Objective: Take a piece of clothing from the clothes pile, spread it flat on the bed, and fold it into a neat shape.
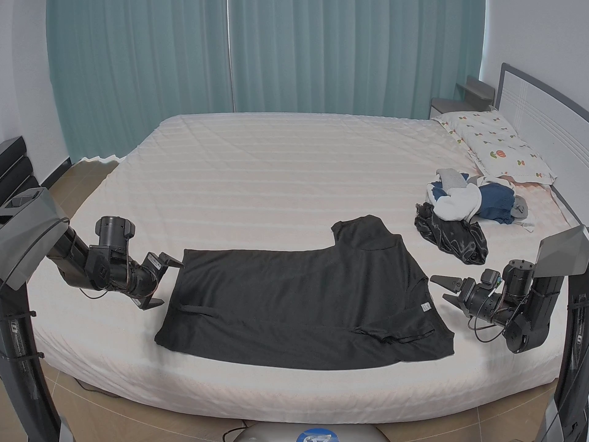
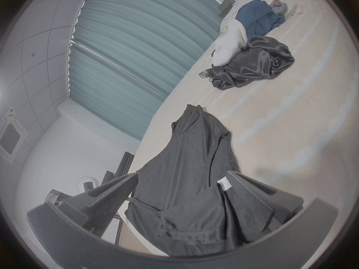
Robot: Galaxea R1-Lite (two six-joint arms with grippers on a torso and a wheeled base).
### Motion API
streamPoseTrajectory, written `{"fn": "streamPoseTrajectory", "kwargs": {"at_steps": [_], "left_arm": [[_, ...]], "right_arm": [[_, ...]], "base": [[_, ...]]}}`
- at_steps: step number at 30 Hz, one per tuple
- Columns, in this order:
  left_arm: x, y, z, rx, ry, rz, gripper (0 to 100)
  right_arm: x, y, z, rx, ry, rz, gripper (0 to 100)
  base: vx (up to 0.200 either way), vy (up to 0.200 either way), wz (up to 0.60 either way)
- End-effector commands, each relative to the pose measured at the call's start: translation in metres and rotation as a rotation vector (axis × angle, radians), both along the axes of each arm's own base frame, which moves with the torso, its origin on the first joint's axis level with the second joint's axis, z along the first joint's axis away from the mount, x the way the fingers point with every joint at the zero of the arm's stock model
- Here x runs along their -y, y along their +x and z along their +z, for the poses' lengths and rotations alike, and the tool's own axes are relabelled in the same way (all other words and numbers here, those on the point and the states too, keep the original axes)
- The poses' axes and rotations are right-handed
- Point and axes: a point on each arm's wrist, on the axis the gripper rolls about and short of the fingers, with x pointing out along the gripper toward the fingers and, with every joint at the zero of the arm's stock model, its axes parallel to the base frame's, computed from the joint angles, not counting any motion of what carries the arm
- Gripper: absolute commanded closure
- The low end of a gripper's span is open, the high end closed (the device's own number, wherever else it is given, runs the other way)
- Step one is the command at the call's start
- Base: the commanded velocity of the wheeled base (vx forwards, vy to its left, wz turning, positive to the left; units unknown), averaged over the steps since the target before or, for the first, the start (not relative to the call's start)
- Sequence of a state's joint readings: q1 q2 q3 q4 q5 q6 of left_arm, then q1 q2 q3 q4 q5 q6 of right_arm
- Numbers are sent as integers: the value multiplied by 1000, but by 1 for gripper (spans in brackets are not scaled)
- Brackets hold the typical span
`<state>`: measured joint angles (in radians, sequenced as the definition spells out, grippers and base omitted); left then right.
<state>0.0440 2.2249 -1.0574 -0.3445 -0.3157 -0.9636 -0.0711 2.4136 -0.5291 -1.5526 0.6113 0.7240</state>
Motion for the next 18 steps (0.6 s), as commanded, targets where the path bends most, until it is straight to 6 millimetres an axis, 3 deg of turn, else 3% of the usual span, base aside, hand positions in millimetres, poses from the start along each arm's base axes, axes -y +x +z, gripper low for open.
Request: {"fn": "streamPoseTrajectory", "kwargs": {"at_steps": [1,6,12,18], "left_arm": [[0,-7,-2,-2,45,-52,0],[0,-18,-12,-8,123,-148,0],[1,-38,11,49,-6,-282,0],[15,-39,10,47,-14,-332,0]], "right_arm": [[-2,-2,3,9,-2,8,0],[-2,-3,2,3,-1,8,0],[-3,-4,1,-1,-4,11,0],[-3,-4,0,-2,-5,9,0]], "base": [[0,0,0],[0,0,0],[0,0,0],[0,0,0]]}}
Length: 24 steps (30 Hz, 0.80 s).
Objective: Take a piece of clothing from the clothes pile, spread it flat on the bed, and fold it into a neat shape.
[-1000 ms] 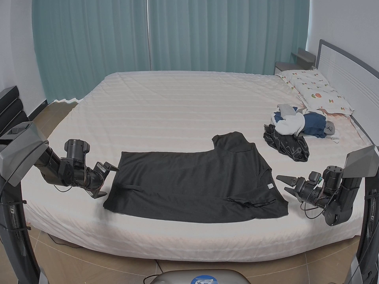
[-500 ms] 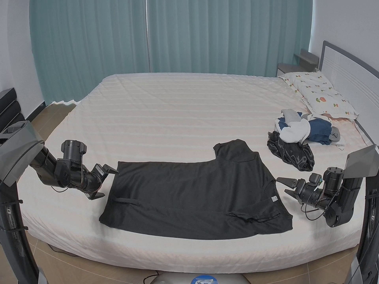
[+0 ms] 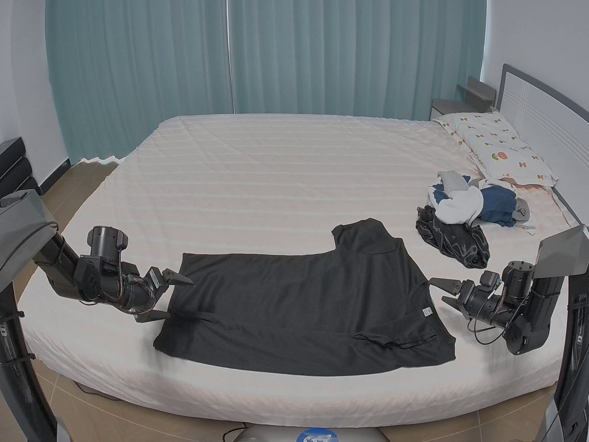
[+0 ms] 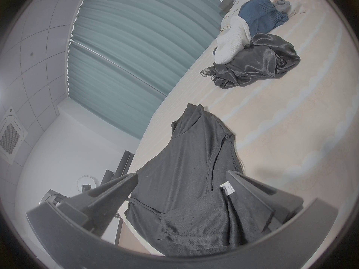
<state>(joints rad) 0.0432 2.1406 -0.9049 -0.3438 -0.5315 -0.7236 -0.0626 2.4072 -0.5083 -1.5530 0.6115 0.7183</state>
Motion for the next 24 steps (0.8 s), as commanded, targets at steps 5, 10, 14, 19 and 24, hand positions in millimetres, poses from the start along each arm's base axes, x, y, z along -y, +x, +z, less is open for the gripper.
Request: {"fn": "streamPoseTrajectory", "kwargs": {"at_steps": [5,10,14,19,24], "left_arm": [[26,-2,-1,10,73,-58,0],[35,-6,-8,-12,131,-100,0],[38,-9,-10,-47,156,-144,0],[38,-7,-14,-46,185,-156,0],[38,5,-21,-43,237,-114,0]], "right_arm": [[0,0,0,8,-2,-1,0],[0,0,-1,5,-2,1,0],[0,0,-1,5,-2,1,0],[0,0,-1,5,-2,1,0],[0,0,-2,8,-9,3,0]], "base": [[0,0,0],[0,0,0],[0,0,0],[0,0,0],[0,0,0]]}}
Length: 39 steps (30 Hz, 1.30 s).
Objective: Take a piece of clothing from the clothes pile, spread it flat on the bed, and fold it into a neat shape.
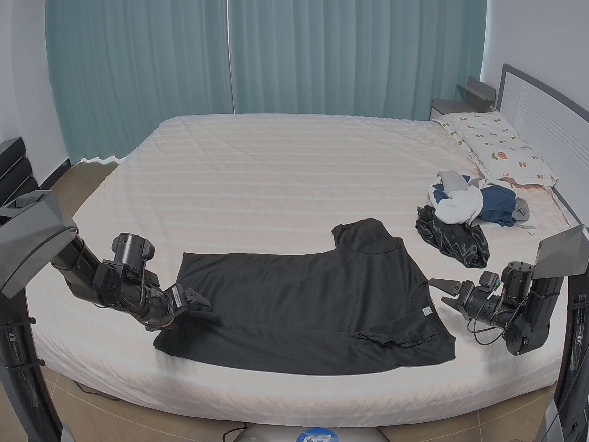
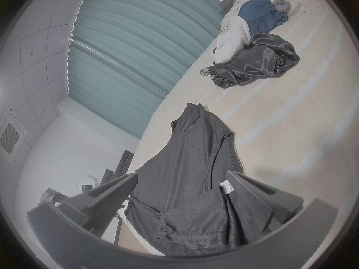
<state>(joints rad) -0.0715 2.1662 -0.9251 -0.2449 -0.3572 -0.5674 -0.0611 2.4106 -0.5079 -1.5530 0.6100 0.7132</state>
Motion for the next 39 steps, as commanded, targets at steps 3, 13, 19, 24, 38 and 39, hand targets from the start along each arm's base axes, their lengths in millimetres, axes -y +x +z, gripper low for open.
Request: {"fn": "streamPoseTrajectory", "kwargs": {"at_steps": [3,13,19,24,38,39], "left_arm": [[4,15,-10,1,23,30,0],[-3,60,-10,108,-28,324,0],[-11,64,-11,110,-46,387,0],[-17,68,-12,118,-42,407,0],[-48,39,7,106,-192,218,0],[-49,39,5,113,-177,199,0]], "right_arm": [[0,1,-1,9,-5,3,0],[0,0,-1,7,-6,4,0],[0,0,-2,6,-6,4,0],[-2,0,-2,9,-13,11,0],[-3,-2,-1,16,-30,18,0],[-4,-2,-1,16,-30,21,0]], "base": [[0,0,0],[0,0,0],[0,0,0],[0,0,0],[0,0,0],[0,0,0]]}}
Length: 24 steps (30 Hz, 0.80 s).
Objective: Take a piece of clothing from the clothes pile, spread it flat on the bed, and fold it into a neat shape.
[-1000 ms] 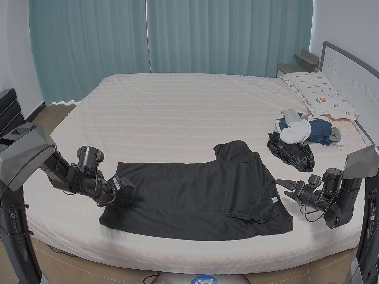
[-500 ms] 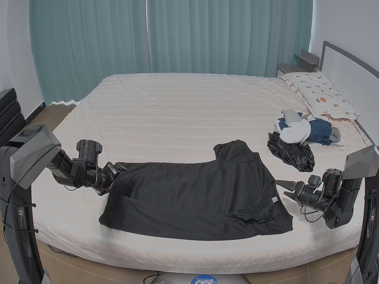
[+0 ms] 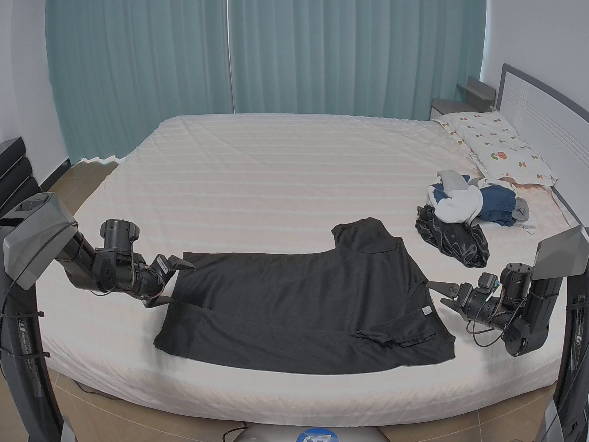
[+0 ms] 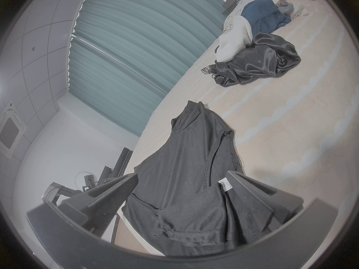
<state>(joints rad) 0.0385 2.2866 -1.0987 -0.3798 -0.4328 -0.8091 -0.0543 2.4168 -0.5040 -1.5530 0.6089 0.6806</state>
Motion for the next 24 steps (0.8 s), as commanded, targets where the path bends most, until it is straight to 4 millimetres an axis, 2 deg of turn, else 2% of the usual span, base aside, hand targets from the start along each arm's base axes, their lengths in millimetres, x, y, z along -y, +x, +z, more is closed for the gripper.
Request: {"fn": "streamPoseTrajectory", "kwargs": {"at_steps": [1,9,11,14,22,24], "left_arm": [[-12,-13,6,38,52,-66,0],[-13,-8,-6,153,162,-259,0],[-13,-8,-9,156,167,-267,0],[-12,-6,-26,154,176,-279,0],[-11,-8,-33,174,185,-277,0],[-9,-13,-37,170,186,-278,0]], "right_arm": [[-3,-1,2,11,-4,9,0],[-10,-1,2,11,-6,24,0],[-10,-2,2,9,-6,24,0],[-11,0,1,10,-7,27,0],[-14,-3,0,5,-16,40,0],[-11,-4,0,12,-35,26,0]], "base": [[0,0,0],[0,0,0],[0,0,0],[0,0,0],[0,0,0],[0,0,0]]}}
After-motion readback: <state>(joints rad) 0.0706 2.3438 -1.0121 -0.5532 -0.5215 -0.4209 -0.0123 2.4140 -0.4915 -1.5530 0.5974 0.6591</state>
